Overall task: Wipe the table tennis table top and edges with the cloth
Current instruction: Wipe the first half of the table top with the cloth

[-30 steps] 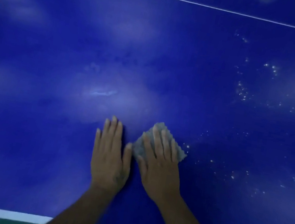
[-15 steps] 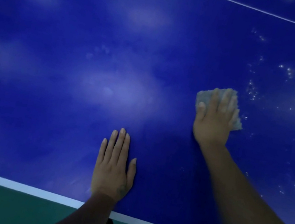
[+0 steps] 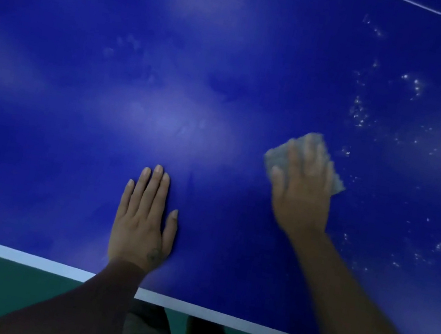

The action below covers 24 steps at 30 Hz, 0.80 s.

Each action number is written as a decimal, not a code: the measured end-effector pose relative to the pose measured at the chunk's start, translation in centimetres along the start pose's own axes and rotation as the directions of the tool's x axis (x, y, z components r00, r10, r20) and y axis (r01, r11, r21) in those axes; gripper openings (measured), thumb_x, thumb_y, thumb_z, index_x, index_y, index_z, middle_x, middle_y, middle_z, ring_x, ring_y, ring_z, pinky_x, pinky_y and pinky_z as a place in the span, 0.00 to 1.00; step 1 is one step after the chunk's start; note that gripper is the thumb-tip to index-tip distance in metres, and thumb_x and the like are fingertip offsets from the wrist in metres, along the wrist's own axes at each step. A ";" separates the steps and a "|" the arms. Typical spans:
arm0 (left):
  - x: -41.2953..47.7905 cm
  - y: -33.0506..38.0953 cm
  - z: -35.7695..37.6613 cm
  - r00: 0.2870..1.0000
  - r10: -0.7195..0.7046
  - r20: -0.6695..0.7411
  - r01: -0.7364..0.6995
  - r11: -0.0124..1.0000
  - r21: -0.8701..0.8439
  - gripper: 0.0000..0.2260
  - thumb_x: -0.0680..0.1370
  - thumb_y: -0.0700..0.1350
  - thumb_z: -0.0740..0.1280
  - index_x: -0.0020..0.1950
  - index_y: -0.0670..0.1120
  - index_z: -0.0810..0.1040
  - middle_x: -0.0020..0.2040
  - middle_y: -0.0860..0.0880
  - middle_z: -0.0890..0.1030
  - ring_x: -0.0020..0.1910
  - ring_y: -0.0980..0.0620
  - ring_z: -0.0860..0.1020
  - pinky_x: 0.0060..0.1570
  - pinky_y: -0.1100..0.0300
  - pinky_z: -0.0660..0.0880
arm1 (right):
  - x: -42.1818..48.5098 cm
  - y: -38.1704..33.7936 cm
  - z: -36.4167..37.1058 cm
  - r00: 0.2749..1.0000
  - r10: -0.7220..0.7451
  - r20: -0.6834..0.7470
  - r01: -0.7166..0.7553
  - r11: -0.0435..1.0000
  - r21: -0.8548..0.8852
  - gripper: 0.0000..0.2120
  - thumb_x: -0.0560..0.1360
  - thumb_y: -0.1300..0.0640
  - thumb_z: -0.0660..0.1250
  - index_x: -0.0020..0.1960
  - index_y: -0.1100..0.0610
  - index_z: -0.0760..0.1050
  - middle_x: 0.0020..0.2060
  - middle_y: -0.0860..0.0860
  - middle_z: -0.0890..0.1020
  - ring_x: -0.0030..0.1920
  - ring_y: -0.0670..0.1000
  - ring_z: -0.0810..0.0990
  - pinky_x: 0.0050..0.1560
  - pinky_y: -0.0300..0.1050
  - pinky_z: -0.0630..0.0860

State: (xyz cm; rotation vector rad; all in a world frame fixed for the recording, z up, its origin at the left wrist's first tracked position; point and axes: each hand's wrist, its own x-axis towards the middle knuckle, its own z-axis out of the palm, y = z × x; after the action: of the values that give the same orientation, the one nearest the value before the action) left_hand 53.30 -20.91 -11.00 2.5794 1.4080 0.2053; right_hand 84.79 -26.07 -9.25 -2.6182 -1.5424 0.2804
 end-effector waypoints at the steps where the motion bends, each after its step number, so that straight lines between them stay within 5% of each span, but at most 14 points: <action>1: 0.0 0.0 0.0 1.000 0.000 0.003 0.000 1.000 0.003 0.30 0.87 0.52 0.56 0.86 0.38 0.61 0.87 0.43 0.59 0.87 0.43 0.55 0.85 0.39 0.55 | 1.5 1.3 -0.6 0.997 0.080 -0.010 -0.080 0.997 0.001 0.28 0.89 0.43 0.50 0.86 0.52 0.56 0.87 0.56 0.52 0.86 0.59 0.49 0.84 0.66 0.51; 5: 0.0 0.0 -0.2 1.000 -0.001 0.002 0.001 1.000 0.016 0.30 0.87 0.52 0.56 0.85 0.38 0.62 0.87 0.42 0.60 0.87 0.43 0.55 0.85 0.39 0.55 | 4.1 1.2 -1.7 0.972 0.234 0.005 -0.234 0.972 0.027 0.30 0.89 0.43 0.48 0.87 0.53 0.51 0.87 0.57 0.47 0.86 0.61 0.45 0.84 0.67 0.48; 12: 0.0 0.1 -0.2 0.999 -0.006 -0.039 0.006 1.000 -0.005 0.28 0.86 0.49 0.59 0.84 0.37 0.65 0.85 0.40 0.64 0.86 0.40 0.59 0.83 0.37 0.58 | -7.3 -8.7 2.0 0.976 -0.199 0.083 0.198 0.980 0.025 0.32 0.87 0.44 0.54 0.88 0.52 0.49 0.87 0.56 0.47 0.87 0.59 0.45 0.84 0.66 0.50; 16: 0.0 0.2 -0.2 0.999 -0.011 -0.038 0.011 1.000 -0.006 0.28 0.86 0.49 0.60 0.83 0.36 0.66 0.84 0.39 0.65 0.85 0.39 0.61 0.83 0.36 0.59 | -9.7 -6.3 2.2 0.935 -0.336 0.118 0.332 0.942 0.054 0.30 0.88 0.42 0.53 0.87 0.50 0.54 0.87 0.52 0.51 0.87 0.56 0.47 0.85 0.63 0.51; 24: -0.1 0.1 -0.3 0.999 -0.014 -0.039 0.014 1.000 -0.013 0.28 0.86 0.50 0.59 0.83 0.36 0.66 0.84 0.39 0.65 0.85 0.39 0.60 0.84 0.37 0.57 | 2.6 5.1 -2.2 0.991 0.133 0.005 -0.133 0.991 -0.031 0.29 0.89 0.43 0.48 0.87 0.53 0.53 0.87 0.56 0.50 0.87 0.59 0.48 0.85 0.65 0.50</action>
State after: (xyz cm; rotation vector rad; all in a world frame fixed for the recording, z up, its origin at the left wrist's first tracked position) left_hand 53.28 -21.02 -10.68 2.5682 1.4331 0.2634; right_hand 90.91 -26.22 -8.25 -2.7519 -1.3868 0.2780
